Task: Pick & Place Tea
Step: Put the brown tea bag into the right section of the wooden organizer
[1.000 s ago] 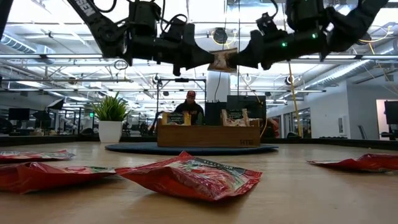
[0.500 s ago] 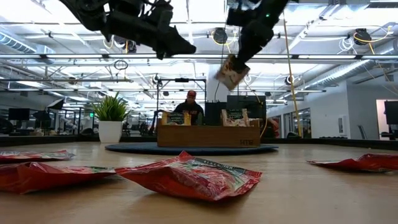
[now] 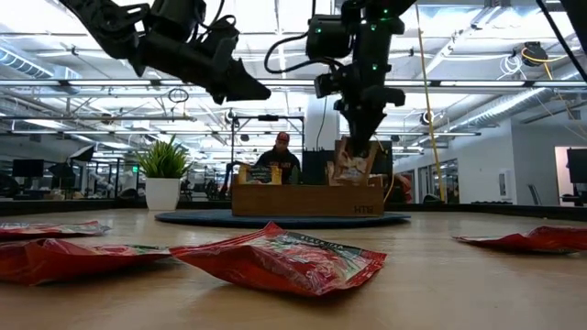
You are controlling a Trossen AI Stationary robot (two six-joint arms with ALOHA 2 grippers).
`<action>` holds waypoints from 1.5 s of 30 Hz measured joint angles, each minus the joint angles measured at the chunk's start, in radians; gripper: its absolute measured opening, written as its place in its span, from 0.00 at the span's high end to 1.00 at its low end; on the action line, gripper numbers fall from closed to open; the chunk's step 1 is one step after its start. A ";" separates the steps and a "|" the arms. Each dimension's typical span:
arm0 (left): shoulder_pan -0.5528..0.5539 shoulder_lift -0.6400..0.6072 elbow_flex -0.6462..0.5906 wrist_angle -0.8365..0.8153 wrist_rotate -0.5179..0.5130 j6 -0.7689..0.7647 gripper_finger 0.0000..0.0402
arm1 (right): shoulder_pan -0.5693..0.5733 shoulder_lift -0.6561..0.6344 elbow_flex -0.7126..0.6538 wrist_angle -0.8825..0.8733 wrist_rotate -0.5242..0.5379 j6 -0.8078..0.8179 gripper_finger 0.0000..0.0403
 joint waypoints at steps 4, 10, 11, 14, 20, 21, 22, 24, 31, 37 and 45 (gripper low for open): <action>0.000 0.000 -0.019 0.004 0.000 -0.001 0.91 | -0.003 0.018 -0.003 0.023 -0.003 0.000 1.00; 0.000 0.000 -0.024 0.006 0.000 0.003 0.94 | -0.005 0.018 -0.025 0.089 -0.013 -0.007 1.00; 0.000 0.000 -0.024 0.006 0.000 0.005 0.95 | -0.005 0.018 -0.027 0.087 -0.021 -0.007 1.00; 0.000 0.000 -0.024 0.006 0.000 0.004 0.97 | -0.006 0.018 -0.027 0.070 -0.021 -0.003 1.00; 0.000 0.000 -0.024 0.005 0.000 0.003 0.99 | -0.004 0.018 -0.027 0.005 0.054 0.016 1.00; 0.000 0.000 -0.024 0.005 0.000 0.003 0.98 | -0.004 0.018 -0.028 -0.004 0.056 0.017 1.00; 0.000 0.000 -0.024 0.005 0.000 0.003 0.96 | -0.004 0.018 -0.028 -0.011 0.054 0.017 1.00; 0.000 0.000 -0.024 0.005 -0.001 0.003 0.93 | -0.004 0.018 -0.028 -0.013 0.055 0.016 1.00; 0.000 0.000 -0.024 0.005 -0.001 0.002 0.88 | -0.004 0.018 -0.028 -0.007 0.054 0.000 1.00; 0.000 0.000 -0.024 0.013 -0.002 -0.001 0.87 | -0.003 0.070 -0.028 0.017 0.054 -0.016 1.00; 0.000 0.000 -0.024 0.005 -0.003 -0.001 0.87 | 0.025 0.159 -0.026 0.026 0.090 -0.048 1.00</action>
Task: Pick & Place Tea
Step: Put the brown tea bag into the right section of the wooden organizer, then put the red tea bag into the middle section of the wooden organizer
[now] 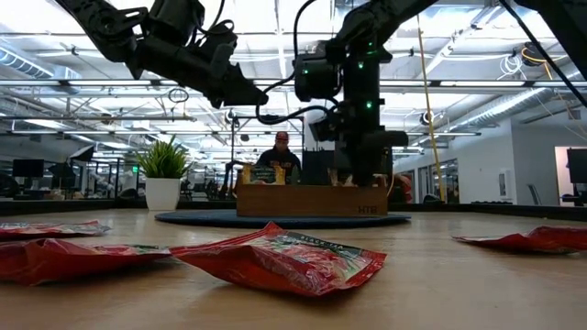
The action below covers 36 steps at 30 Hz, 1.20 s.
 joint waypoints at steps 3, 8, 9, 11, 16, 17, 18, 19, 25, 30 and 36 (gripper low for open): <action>0.000 0.000 0.000 -0.002 0.000 0.000 0.87 | 0.011 -0.006 -0.002 0.019 0.028 0.004 1.00; 0.001 0.000 0.000 -0.002 0.000 0.000 0.87 | 0.013 -0.043 -0.002 0.051 0.016 0.055 1.00; 0.001 0.000 0.000 -0.002 0.000 0.001 0.87 | 0.013 -0.048 -0.002 0.052 0.015 0.075 1.00; 0.001 0.000 0.000 -0.002 0.000 0.000 0.87 | 0.013 -0.048 -0.002 0.054 0.014 0.100 0.98; 0.001 0.000 0.000 -0.003 0.000 -0.004 0.87 | 0.010 -0.049 -0.002 0.053 0.013 0.125 0.89; 0.001 0.000 0.000 -0.004 0.000 -0.005 0.87 | 0.010 -0.049 -0.002 0.056 0.013 0.127 0.86; 0.001 0.000 0.000 -0.004 0.000 -0.006 0.87 | 0.010 -0.050 -0.002 0.057 0.014 0.127 0.83; 0.001 0.000 0.000 -0.004 0.000 -0.007 0.87 | 0.010 -0.050 -0.002 0.057 0.015 0.128 0.80; 0.001 0.000 0.000 -0.005 0.000 -0.007 0.87 | 0.020 -0.050 -0.002 0.057 0.021 0.131 0.65; 0.001 0.000 0.000 -0.005 0.000 -0.007 0.87 | 0.030 -0.078 -0.002 0.063 0.078 0.128 0.57; 0.001 0.000 0.000 -0.005 0.001 -0.007 0.87 | 0.032 -0.139 -0.002 0.084 0.154 0.127 0.53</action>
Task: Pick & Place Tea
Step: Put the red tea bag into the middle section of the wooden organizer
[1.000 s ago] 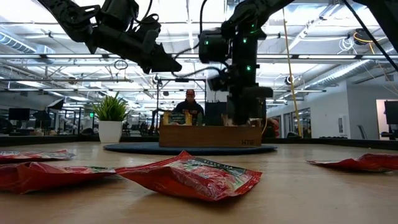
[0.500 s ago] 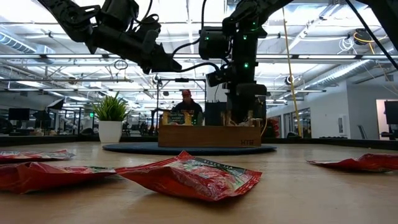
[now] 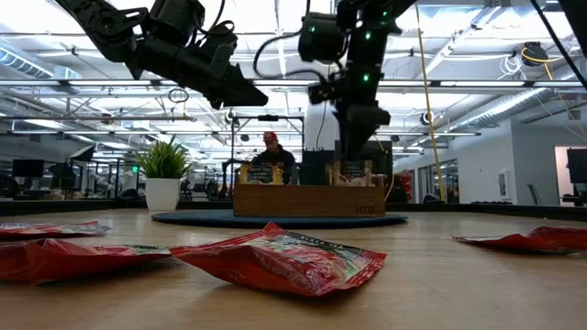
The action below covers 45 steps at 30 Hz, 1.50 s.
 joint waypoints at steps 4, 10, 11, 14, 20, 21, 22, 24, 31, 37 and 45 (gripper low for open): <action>0.000 0.000 0.000 0.000 0.000 0.000 0.87 | 0.003 -0.050 0.000 0.030 -0.005 0.038 0.53; 0.000 -0.005 0.000 -0.049 0.001 0.000 0.87 | 0.012 -0.130 -0.001 0.024 -0.085 0.126 0.54; 0.000 -0.013 0.000 -0.075 0.004 0.000 0.87 | 0.015 -0.144 -0.005 0.025 -0.132 0.149 0.54; -0.008 -0.030 0.002 -0.125 0.036 -0.001 0.87 | 0.026 -0.195 -0.044 0.039 -0.292 0.208 0.54; -0.046 -0.096 0.001 -0.232 0.090 -0.013 0.87 | 0.084 -0.318 -0.216 0.169 -0.557 0.225 0.54; -0.052 -0.104 0.001 -0.237 0.090 -0.016 0.87 | 0.097 -0.342 -0.252 0.201 -0.593 0.238 0.55; -0.058 -0.112 0.001 -0.239 0.089 -0.017 0.87 | 0.111 -0.363 -0.293 0.228 -0.628 0.254 0.55; -0.066 -0.122 0.001 -0.233 0.089 -0.020 0.87 | 0.139 -0.404 -0.375 0.321 -0.720 0.298 0.55; -0.075 -0.130 0.001 -0.213 0.089 -0.047 0.87 | 0.264 -0.491 -0.771 0.939 -1.004 0.587 0.54; -0.076 -0.130 0.001 -0.199 0.089 -0.046 0.87 | 0.475 -0.491 -0.792 0.864 -0.776 0.633 0.56; -0.076 -0.130 0.001 -0.181 0.089 -0.049 0.87 | 0.845 -0.368 -0.579 0.517 -0.169 0.670 0.55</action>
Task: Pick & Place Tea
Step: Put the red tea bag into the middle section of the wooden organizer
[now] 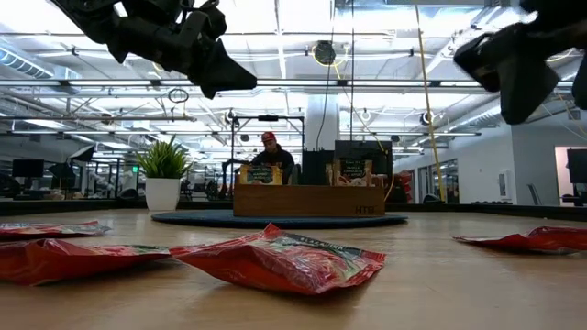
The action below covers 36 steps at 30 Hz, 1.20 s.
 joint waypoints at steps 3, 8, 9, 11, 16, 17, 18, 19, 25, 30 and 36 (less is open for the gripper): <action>0.000 0.000 0.000 0.005 0.000 0.000 0.87 | 0.041 0.093 0.074 -0.035 0.057 0.049 0.55; 0.000 0.000 0.000 0.005 0.000 0.000 0.87 | 0.050 0.266 0.198 -0.152 0.058 0.061 0.55; 0.000 0.000 0.000 0.005 0.000 0.000 0.87 | 0.050 0.294 0.223 -0.181 0.058 0.064 0.55; 0.000 0.000 0.000 0.005 0.000 0.000 0.87 | 0.049 0.336 0.252 -0.223 0.059 0.080 0.55; 0.000 0.000 0.000 0.005 0.000 0.000 0.87 | 0.048 0.371 0.265 -0.213 0.055 0.130 0.55; 0.000 0.000 0.000 0.005 0.000 0.000 0.87 | 0.047 0.371 0.263 -0.209 0.057 0.146 0.55; 0.000 0.000 0.000 0.005 0.000 0.000 0.87 | 0.047 0.370 0.260 -0.206 0.057 0.162 0.55; 0.000 0.000 0.000 0.005 0.000 0.000 0.87 | 0.047 0.370 0.256 -0.203 0.057 0.175 0.55; 0.000 0.000 0.000 0.005 0.000 0.000 0.87 | 0.046 0.371 0.217 -0.135 0.057 0.239 0.55; 0.000 0.000 0.000 0.005 0.000 0.000 0.87 | 0.037 0.371 0.175 -0.122 0.058 0.271 0.56; 0.000 0.000 0.000 0.005 0.000 0.000 0.87 | 0.028 0.365 0.139 -0.111 0.056 0.311 0.75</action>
